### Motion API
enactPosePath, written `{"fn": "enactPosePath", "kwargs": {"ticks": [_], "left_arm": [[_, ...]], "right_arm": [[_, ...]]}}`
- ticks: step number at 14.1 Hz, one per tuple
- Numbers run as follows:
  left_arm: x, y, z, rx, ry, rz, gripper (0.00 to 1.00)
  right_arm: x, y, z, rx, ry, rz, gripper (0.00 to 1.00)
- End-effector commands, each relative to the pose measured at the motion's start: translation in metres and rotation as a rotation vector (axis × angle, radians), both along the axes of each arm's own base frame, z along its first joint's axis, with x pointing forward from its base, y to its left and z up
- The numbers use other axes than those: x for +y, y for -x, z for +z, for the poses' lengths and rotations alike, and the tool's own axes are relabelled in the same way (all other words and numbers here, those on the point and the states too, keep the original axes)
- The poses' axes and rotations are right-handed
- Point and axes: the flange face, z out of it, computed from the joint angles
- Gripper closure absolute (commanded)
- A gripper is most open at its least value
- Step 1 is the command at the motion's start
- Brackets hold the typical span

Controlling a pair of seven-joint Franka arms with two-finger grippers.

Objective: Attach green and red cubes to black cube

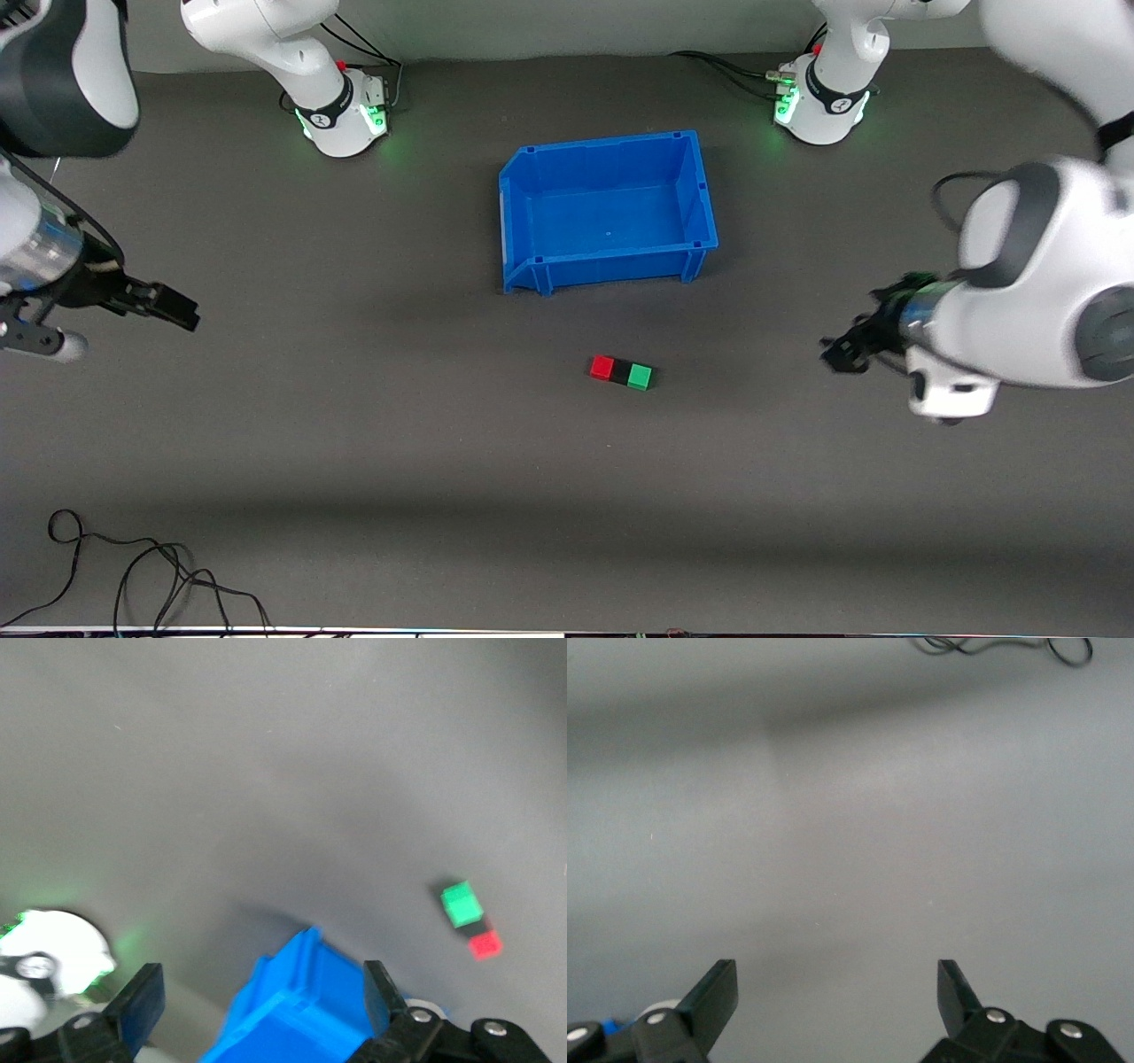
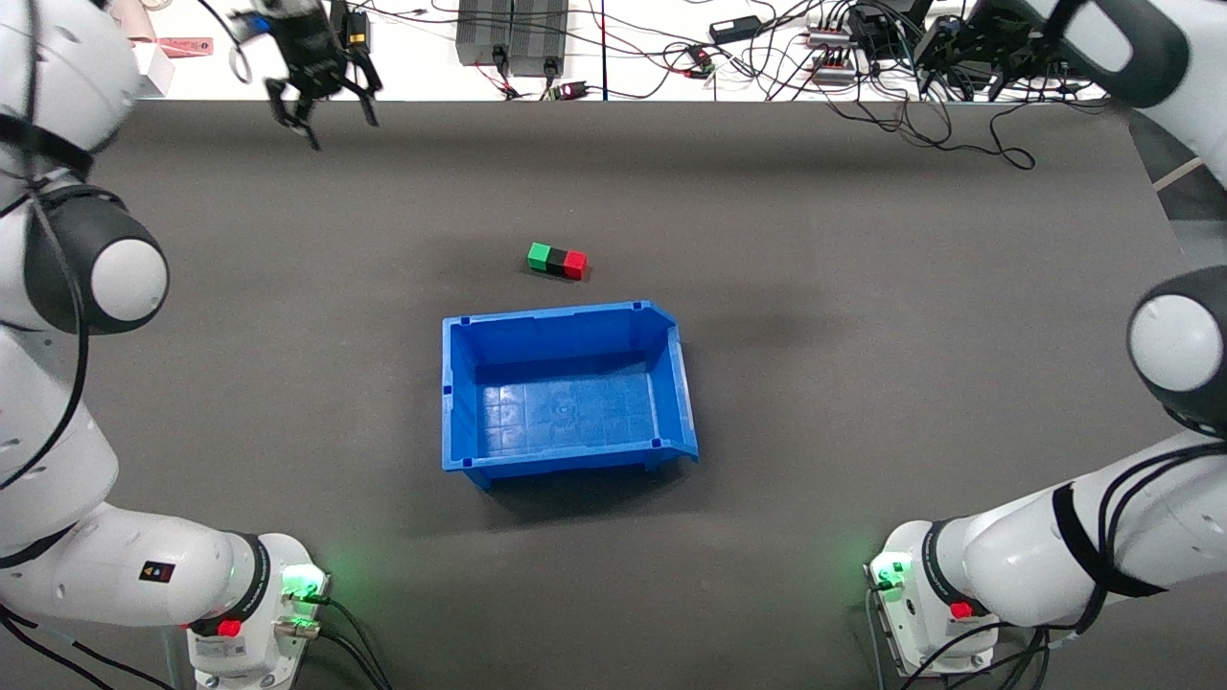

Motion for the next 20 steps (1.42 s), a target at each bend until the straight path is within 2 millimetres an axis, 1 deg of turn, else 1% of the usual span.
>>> {"fn": "enactPosePath", "kwargs": {"ticks": [1,2,3,4,5,8,10,11,14,17,19,20], "left_arm": [[0.062,0.007,0.048,-0.041,0.079,-0.174,0.0],[0.082,0.013,0.065,-0.074,0.084,-0.236,0.0],[0.099,0.016,0.071,-0.088,0.094,-0.286,0.0],[0.103,0.018,0.074,-0.095,0.107,-0.341,0.0],[0.104,0.019,0.075,-0.096,0.1,-0.384,0.0],[0.085,0.02,0.072,-0.078,0.055,-0.466,0.0],[0.082,0.018,0.072,-0.087,0.061,-0.499,0.0],[0.083,0.018,0.072,-0.09,0.062,-0.53,0.0],[0.087,0.017,0.071,-0.089,0.061,-0.55,0.0],[0.086,0.017,0.071,-0.096,0.058,-0.552,0.0],[0.085,0.015,0.069,-0.107,0.057,-0.557,0.0],[0.084,0.017,0.072,-0.125,0.056,-0.571,0.0]], "right_arm": [[-0.02,0.012,0.009,-0.008,0.014,0.113,0.0],[-0.024,0.014,0.011,-0.009,0.008,0.121,0.0],[-0.028,0.015,0.013,-0.012,0.006,0.115,0.0],[-0.029,0.015,0.016,-0.016,0.005,0.127,0.0],[-0.029,0.015,0.016,-0.017,0.004,0.14,0.0],[-0.029,0.016,0.018,-0.02,0.002,0.139,0.0],[-0.03,0.014,0.021,-0.03,-0.025,0.133,0.0],[-0.033,0.013,0.022,-0.031,-0.027,0.127,0.0],[-0.031,0.013,0.026,-0.043,-0.031,0.113,0.0],[-0.032,0.013,0.025,-0.049,-0.144,0.089,0.0],[-0.035,0.015,0.027,-0.05,-0.146,0.083,0.0],[-0.035,0.015,0.027,-0.043,-0.146,0.083,0.0]]}}
